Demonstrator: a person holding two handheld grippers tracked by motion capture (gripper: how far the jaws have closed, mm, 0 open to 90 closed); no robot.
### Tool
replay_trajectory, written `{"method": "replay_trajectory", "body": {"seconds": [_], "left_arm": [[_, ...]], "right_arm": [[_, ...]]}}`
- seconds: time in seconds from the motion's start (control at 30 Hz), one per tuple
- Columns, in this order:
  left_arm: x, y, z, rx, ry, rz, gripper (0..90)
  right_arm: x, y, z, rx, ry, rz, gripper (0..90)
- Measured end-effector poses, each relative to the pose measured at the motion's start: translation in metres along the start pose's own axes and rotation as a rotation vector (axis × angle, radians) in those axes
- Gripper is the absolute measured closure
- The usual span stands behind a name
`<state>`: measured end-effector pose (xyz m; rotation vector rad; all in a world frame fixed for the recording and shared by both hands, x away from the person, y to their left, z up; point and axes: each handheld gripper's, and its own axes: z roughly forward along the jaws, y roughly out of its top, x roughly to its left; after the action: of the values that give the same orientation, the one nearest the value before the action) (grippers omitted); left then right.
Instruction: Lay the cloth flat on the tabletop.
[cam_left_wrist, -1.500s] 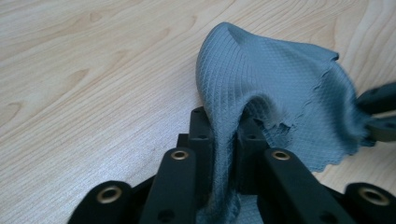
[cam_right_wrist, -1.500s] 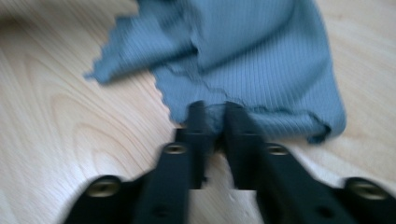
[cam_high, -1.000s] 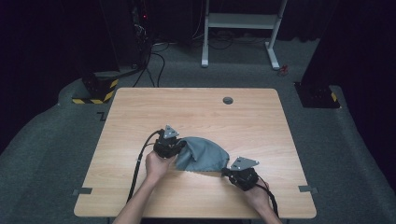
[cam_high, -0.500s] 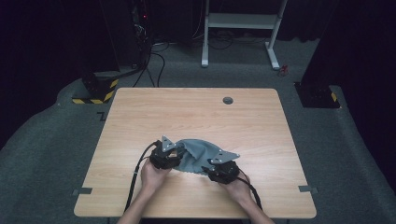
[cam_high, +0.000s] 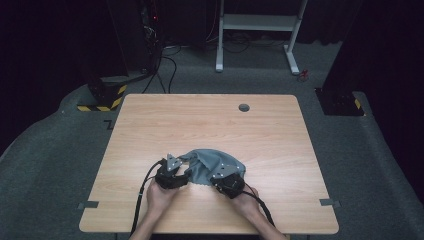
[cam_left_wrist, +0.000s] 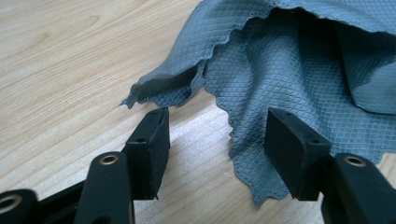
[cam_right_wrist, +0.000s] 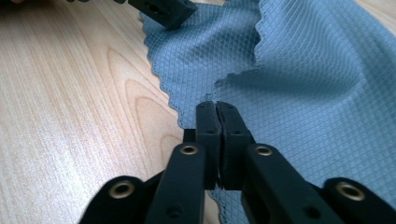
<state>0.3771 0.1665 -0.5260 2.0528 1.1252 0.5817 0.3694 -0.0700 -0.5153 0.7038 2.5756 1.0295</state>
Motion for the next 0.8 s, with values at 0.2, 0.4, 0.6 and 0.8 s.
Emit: {"method": "replay_trajectory", "body": {"seconds": [0.2, 0.4, 0.6, 0.8], "left_arm": [[-0.001, 0.0, 0.0, 0.0, 0.009, -0.008, 38.9], [0.001, -0.001, 0.0, 0.007, 0.001, -0.044, 37.1], [0.002, -0.001, 0.0, 0.01, -0.006, -0.048, 37.5], [0.002, -0.001, 0.0, 0.011, -0.009, -0.051, 37.5]], "right_arm": [[-0.005, 0.003, -0.01, -0.04, -0.016, 0.003, 90.0], [-0.025, 0.013, -0.026, -0.067, -0.078, 0.033, 90.0], [-0.067, 0.016, -0.036, -0.065, -0.155, 0.131, 90.0], [-0.114, 0.011, -0.039, -0.054, -0.259, 0.271, 90.0]]}}
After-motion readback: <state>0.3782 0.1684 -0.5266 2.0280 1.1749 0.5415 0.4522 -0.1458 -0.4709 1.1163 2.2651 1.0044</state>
